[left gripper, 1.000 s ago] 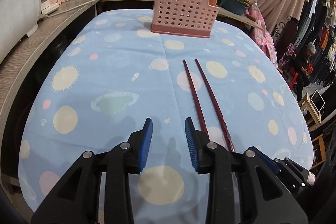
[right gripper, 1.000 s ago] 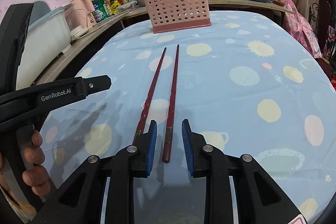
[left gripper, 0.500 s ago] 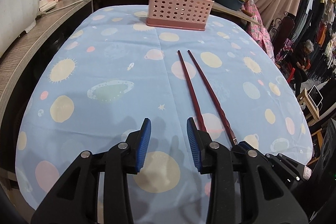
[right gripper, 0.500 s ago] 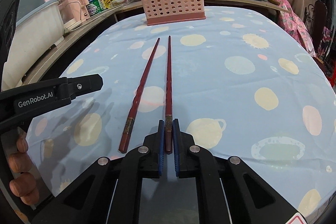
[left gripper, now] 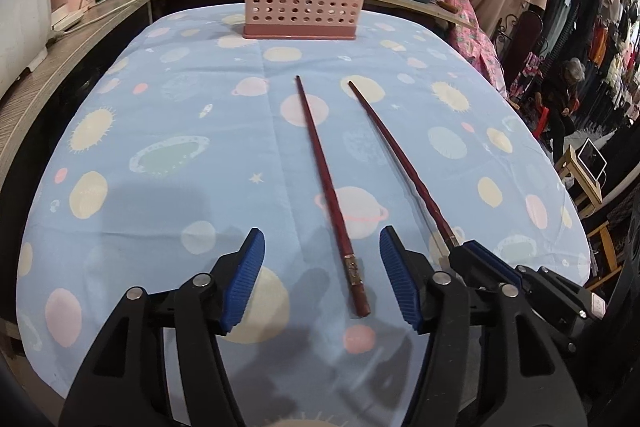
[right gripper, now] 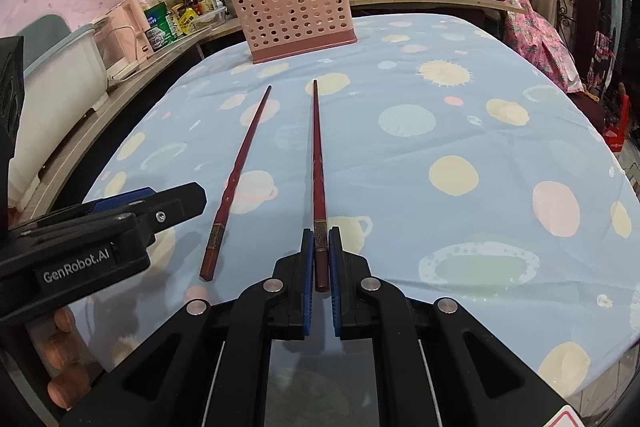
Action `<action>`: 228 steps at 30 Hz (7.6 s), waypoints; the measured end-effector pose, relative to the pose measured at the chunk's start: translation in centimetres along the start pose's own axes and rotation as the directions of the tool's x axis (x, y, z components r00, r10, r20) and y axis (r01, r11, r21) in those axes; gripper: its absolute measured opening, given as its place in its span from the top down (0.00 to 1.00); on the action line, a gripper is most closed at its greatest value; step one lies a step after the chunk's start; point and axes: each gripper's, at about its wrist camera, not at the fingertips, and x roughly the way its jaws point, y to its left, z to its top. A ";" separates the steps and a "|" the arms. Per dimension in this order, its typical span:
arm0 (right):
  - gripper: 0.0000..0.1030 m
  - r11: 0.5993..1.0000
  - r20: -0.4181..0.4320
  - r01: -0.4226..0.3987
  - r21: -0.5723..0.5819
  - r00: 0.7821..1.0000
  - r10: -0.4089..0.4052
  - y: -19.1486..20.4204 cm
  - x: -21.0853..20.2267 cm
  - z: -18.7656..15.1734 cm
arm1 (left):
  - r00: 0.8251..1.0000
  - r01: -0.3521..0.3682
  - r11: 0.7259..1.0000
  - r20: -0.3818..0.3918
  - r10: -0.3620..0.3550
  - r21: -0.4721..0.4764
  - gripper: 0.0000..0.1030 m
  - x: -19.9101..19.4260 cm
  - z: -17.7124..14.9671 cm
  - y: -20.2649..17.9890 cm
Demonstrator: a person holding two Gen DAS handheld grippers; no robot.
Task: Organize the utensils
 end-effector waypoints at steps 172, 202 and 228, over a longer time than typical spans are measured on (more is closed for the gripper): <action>0.38 0.998 0.218 0.017 -0.052 0.976 -0.006 2.4 2.3 20.0 | 0.941 -0.230 0.972 0.244 0.232 -0.039 0.35 -0.4 18.4 3.5; 0.13 0.990 0.205 0.128 -0.055 0.972 -0.114 1.8 3.4 19.5 | 0.933 -0.285 0.956 0.206 0.294 -0.070 0.08 1.1 17.8 4.4; 0.12 0.990 0.199 0.135 -0.051 0.972 -0.122 1.8 3.8 19.6 | 0.925 -0.310 0.949 0.210 0.316 -0.063 0.08 1.3 18.3 4.5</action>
